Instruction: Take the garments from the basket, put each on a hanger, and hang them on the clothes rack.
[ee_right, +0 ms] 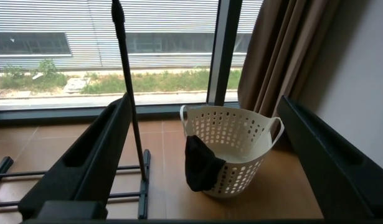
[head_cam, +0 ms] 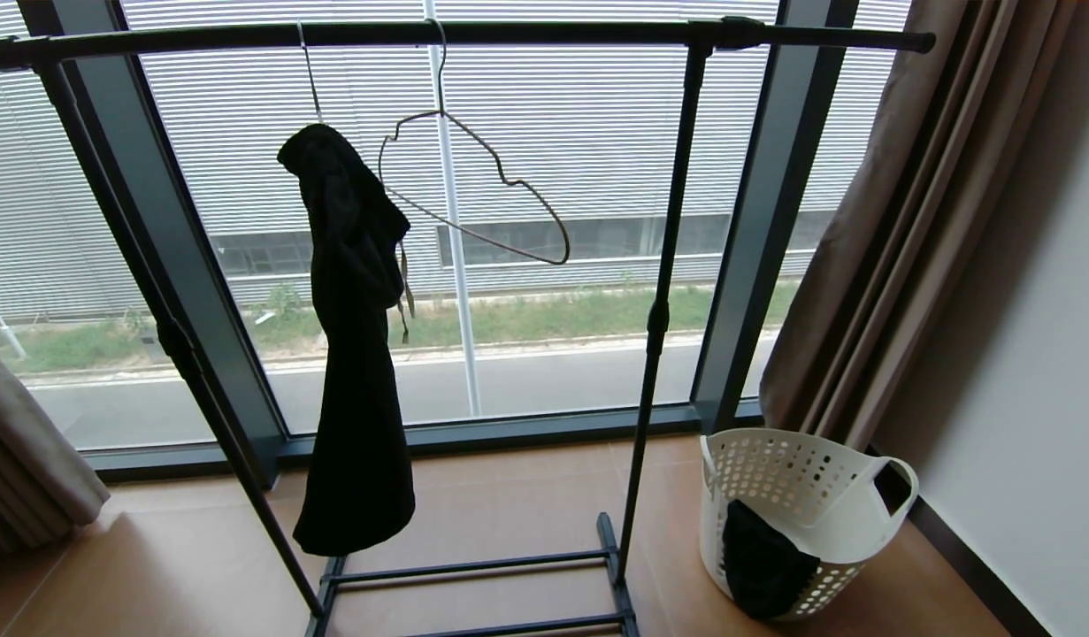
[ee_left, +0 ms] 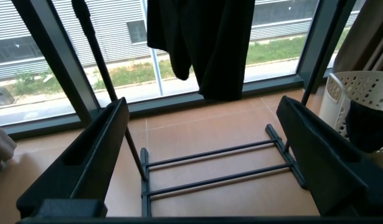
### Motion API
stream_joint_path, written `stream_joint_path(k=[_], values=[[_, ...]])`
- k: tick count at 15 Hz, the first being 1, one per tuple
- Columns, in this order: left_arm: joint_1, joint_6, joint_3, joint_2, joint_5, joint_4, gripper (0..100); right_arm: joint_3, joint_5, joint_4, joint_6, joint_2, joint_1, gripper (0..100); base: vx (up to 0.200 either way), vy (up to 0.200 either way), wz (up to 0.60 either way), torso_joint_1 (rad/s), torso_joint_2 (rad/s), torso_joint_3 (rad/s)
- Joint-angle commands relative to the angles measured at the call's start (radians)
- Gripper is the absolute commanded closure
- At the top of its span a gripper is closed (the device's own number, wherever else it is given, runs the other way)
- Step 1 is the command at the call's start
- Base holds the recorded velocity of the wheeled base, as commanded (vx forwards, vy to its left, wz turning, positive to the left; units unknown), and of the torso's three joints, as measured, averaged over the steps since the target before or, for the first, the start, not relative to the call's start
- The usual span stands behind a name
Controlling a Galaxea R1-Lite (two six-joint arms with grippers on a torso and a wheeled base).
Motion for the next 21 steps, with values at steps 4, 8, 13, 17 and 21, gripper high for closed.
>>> stream_joint_path(k=[4,8,13,17,21], values=[[0.0,-0.001,0.0,0.001,0.0,0.0,0,0.0,0.0,-0.001,0.0,0.0,0.0,0,0.0,0.0,0.0,-0.052,0.29,0.229],[0.0,0.0,0.0,0.001,0.0,0.0,0,0.0,0.0,-0.001,0.0,0.0,0.0,0,0.0,0.0,-0.6,-0.005,0.04,0.029],[0.0,-0.003,0.0,0.001,0.0,0.0,0,0.0,0.0,-0.001,0.0,0.0,0.0,0,0.0,0.0,-0.6,0.004,0.01,0.003],[0.0,-0.003,0.0,0.001,0.0,0.001,0,0.0,0.0,-0.001,0.0,0.0,0.0,0,0.0,0.0,-0.45,0.001,0.0,0.002],[0.0,-0.001,-0.002,0.001,-0.012,0.003,0,0.0,0.0,-0.001,0.0,0.0,0.0,0,0.05,0.0,0.0,0.002,0.0,-0.001]])
